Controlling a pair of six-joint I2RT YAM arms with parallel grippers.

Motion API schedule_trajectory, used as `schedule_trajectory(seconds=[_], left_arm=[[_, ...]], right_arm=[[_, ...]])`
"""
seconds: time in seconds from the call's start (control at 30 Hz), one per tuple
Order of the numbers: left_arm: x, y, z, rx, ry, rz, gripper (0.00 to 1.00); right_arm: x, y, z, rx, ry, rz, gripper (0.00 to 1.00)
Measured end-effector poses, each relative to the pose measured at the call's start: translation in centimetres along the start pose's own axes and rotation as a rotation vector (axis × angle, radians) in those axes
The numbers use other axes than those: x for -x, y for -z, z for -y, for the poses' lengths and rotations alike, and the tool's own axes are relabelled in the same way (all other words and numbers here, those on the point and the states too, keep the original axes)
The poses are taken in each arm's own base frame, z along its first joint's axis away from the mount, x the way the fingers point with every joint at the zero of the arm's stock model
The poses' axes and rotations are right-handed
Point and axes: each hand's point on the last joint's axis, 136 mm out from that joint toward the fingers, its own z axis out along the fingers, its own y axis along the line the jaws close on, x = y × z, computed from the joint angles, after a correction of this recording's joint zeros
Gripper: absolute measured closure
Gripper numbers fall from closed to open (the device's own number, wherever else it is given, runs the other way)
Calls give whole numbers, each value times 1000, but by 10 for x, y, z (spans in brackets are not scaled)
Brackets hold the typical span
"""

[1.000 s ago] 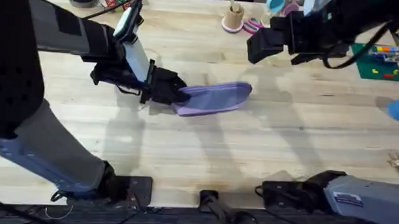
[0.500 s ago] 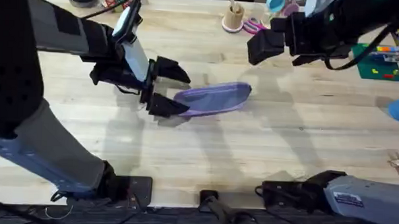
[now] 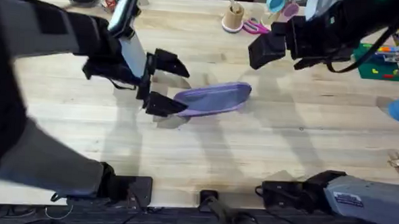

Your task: Unzip the bag, pick up the pens from the table one at a time and place them inside, then zip the bag closed.

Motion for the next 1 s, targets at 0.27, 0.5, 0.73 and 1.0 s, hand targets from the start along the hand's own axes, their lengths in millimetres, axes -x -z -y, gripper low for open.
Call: schedule_trajectory(seconds=[0.27,0.5,0.73,1.0], left_arm=[[38,32,5,150,-175,-209,4],[60,63,19,372,-76,-342,4],[80,103,36,718,198,-345,4],[101,135,60,985,378,-196,4]], right_arm=[[-12,1,3,-13,0,-49,5],[-17,21,5,3,0,11,5],[-32,60,9,34,0,125,5],[-38,77,11,50,-1,187,6]])
